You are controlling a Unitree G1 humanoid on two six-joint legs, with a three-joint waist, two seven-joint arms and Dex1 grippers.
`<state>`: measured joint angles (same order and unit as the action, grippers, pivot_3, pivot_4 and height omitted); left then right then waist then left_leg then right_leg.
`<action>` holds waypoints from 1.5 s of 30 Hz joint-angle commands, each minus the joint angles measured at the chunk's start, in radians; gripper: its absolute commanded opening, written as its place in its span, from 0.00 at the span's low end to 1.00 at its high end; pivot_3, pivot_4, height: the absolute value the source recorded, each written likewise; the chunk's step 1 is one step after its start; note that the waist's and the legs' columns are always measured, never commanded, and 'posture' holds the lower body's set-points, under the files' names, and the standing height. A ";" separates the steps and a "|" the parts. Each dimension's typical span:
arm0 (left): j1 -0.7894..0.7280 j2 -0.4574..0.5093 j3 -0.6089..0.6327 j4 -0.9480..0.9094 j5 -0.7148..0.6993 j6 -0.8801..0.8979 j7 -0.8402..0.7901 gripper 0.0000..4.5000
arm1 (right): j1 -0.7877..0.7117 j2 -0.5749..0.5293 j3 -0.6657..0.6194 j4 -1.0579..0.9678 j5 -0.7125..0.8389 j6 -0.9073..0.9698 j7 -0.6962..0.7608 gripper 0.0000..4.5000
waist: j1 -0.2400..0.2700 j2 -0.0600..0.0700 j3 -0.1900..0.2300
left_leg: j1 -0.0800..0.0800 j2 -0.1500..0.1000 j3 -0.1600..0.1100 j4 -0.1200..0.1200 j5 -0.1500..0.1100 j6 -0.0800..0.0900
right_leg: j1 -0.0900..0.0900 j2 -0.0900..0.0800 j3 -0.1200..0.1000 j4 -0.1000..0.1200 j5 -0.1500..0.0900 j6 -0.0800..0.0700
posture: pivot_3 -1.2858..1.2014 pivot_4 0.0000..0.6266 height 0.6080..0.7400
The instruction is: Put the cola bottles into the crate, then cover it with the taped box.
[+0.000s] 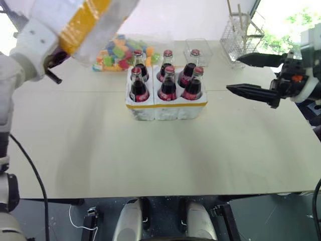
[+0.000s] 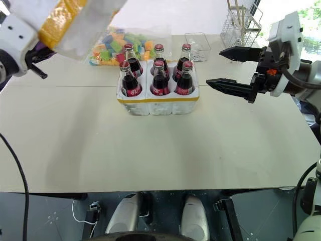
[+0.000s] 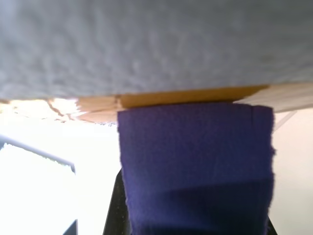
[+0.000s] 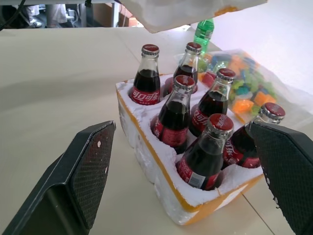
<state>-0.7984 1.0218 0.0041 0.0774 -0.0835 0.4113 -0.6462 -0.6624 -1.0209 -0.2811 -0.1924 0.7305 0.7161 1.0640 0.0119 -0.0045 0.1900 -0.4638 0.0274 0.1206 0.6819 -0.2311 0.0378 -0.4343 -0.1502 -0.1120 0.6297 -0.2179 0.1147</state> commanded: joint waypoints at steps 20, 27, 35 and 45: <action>-0.279 -0.127 -0.333 0.416 0.696 -0.905 0.278 0.08 | 0.091 0.005 -0.106 -0.116 0.092 0.063 -0.133 1.00 | 0.002 0.000 0.000 | 0.000 0.000 0.002 0.001 -0.002 0.003 | 0.000 -0.001 0.000 0.000 0.000 0.000 | 0.52 0.24 0.97; -0.246 -0.101 -0.361 0.408 0.855 -0.928 0.348 0.08 | 0.113 0.001 -0.120 -0.105 0.089 0.055 -0.132 1.00 | 0.000 0.000 0.000 | 0.000 0.001 0.002 0.001 -0.004 0.007 | 0.000 0.000 0.000 0.000 0.000 0.000 | 0.52 0.24 0.97; -0.133 -0.079 -0.337 0.325 0.912 -0.939 0.420 0.98 | 0.137 -0.002 -0.107 -0.081 0.062 0.030 -0.110 1.00 | 0.002 0.000 0.000 | 0.000 0.002 0.002 0.001 -0.004 0.007 | 0.000 0.000 0.000 0.001 0.000 0.000 | 0.52 0.24 0.97; 0.250 0.031 -0.068 0.159 0.323 -0.954 0.241 0.99 | 0.245 -0.024 -0.126 -0.030 0.001 -0.029 -0.040 1.00 | -0.003 0.000 0.000 | 0.001 0.003 0.001 0.001 -0.004 0.007 | 0.000 -0.001 0.001 0.001 0.000 0.000 | 0.52 0.24 0.97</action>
<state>-0.5787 1.0460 -0.1490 0.2900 0.4672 -0.5792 -0.3066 -0.4180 -1.0244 -0.3681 -0.2152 0.7415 0.7114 1.0129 0.0093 -0.0045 0.1896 -0.4625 0.0304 0.1212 0.6831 -0.2353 0.0450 -0.4348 -0.1516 -0.1109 0.6305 -0.2177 0.1150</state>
